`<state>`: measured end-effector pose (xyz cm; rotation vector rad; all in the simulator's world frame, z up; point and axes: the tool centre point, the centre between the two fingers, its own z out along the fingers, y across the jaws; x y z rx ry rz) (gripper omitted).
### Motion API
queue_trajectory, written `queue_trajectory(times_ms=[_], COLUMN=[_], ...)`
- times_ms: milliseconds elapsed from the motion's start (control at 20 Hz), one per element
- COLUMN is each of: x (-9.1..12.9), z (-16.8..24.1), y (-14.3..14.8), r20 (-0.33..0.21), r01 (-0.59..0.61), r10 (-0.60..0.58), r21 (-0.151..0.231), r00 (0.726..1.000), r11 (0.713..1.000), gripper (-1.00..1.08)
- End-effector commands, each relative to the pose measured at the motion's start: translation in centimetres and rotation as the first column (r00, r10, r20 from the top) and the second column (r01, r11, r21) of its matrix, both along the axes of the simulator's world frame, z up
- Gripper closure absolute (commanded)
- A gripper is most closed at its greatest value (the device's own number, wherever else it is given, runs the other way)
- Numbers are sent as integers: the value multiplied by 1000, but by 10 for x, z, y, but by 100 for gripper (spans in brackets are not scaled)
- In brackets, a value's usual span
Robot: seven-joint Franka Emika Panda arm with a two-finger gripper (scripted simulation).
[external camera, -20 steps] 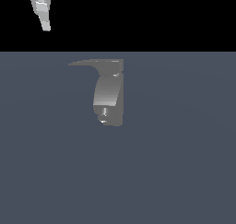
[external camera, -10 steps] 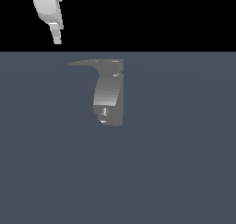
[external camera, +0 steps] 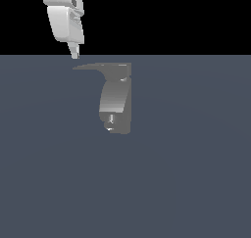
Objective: Turn on the faucet by rotating a designated handle.
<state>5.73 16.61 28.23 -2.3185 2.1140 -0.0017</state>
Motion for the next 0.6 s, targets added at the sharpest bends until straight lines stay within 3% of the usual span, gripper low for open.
queue_trajectory(times_ms=[0,550], x=[15,57], z=[-8,-31], y=[-5,-26], r20=[0,-3], r01=[59,229], r10=[-59,-229], r21=[-2,-4], r00=[998,973], r11=[998,973], gripper=[108,108])
